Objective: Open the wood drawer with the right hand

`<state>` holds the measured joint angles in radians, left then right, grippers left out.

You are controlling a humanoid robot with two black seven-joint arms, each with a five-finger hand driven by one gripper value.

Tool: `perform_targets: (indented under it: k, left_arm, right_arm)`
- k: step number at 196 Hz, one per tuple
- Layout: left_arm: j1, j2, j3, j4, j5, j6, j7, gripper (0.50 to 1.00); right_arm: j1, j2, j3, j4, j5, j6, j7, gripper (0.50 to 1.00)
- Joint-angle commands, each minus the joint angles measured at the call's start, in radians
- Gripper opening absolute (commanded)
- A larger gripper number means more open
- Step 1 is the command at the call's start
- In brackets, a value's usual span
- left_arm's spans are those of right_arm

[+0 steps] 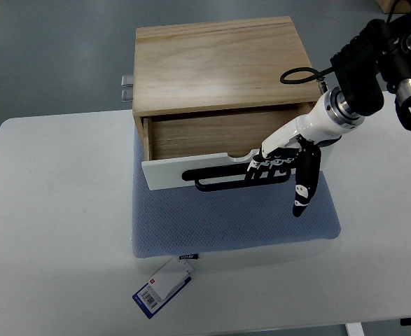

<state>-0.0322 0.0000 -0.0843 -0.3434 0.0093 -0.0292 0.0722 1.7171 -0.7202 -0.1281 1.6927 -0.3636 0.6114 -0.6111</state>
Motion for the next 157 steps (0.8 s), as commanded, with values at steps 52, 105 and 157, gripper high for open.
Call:
perform_targets:
  k: [52,105,157]
  left_arm:
    - [0.000,0.000,-0.002,-0.006,0.001,0.000,0.000,1.000]
    - [0.000,0.000,-0.003,-0.009,0.001,0.000,0.000,1.000]
    - [0.000,0.000,-0.002,-0.009,0.003,0.000,0.000,1.000]
  right_arm:
    - [0.133,-0.107,0.059,0.024,0.111,-0.001,0.000,0.936]
    - [0.096,-0.136,0.217,-0.283,0.106,-0.001,0.007,0.938]
    - [-0.180,0.005,0.493,-0.835,0.100,-0.068,0.235,0.940]
